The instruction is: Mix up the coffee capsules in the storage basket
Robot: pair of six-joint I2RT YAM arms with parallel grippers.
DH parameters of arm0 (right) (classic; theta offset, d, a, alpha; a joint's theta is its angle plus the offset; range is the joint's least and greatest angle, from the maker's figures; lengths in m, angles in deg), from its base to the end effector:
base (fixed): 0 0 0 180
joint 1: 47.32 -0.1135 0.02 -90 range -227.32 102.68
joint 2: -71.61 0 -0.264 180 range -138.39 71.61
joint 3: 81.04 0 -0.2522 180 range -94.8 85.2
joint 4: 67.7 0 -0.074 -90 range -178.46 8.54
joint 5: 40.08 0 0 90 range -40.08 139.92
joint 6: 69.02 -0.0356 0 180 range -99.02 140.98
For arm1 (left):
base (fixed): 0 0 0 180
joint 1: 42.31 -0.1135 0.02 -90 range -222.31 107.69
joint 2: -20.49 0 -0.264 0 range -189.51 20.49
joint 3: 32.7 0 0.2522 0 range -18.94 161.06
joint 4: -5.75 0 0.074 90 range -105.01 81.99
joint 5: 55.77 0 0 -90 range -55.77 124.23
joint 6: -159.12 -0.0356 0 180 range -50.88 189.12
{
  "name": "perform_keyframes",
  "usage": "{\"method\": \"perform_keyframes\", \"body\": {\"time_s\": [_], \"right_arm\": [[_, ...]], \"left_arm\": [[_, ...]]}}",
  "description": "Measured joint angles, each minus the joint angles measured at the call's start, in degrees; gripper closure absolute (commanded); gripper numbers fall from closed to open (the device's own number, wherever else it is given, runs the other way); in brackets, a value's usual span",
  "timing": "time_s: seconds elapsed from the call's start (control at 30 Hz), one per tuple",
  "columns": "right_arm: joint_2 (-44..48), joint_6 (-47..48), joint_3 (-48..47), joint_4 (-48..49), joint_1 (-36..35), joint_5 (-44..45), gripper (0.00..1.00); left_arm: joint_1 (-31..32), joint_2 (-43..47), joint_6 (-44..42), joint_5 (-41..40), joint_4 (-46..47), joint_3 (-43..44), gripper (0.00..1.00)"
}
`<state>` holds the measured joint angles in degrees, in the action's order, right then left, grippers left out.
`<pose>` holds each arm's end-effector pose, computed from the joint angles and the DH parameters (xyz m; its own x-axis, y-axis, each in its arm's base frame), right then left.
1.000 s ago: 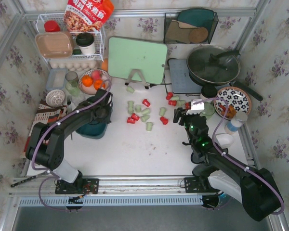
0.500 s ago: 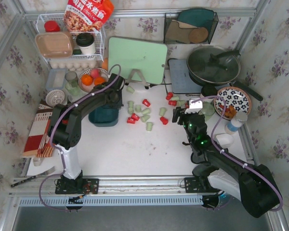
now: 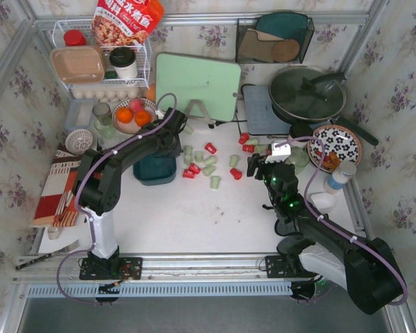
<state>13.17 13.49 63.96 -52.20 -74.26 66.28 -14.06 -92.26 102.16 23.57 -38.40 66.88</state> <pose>0.2010 0.0909 0.2232 -0.1463 0.0659 -0.9870 -0.1684 0.9816 0.0905 0.3788 -0.1961 0.2078 -0.8272 -0.1638 -0.5375 -0.0881 0.9825 -0.1639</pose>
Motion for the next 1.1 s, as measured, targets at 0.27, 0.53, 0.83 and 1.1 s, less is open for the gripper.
{"method": "perform_keyframes", "body": {"time_s": [0.27,0.53,0.83,1.1], "right_arm": [[-2.0,-0.3,-0.7,-0.9,0.0,-1.1,0.28],[-3.9,-0.8,-1.7,-1.0,0.0,-3.2,0.27],[-10.7,-3.1,-3.1,-0.3,-3.1,-5.2,0.26],[-21.4,-10.6,-7.5,-0.1,-11.0,0.0,0.27]], "left_arm": [[2.2,-1.2,3.2,-1.4,-0.7,1.8,0.85],[3.3,-1.3,1.3,-3.1,-2.4,2.9,0.64],[4.0,3.5,-1.5,-4.3,-2.5,-2.6,0.40],[9.1,17.7,-6.3,-7.2,1.2,-8.6,0.34]]}}
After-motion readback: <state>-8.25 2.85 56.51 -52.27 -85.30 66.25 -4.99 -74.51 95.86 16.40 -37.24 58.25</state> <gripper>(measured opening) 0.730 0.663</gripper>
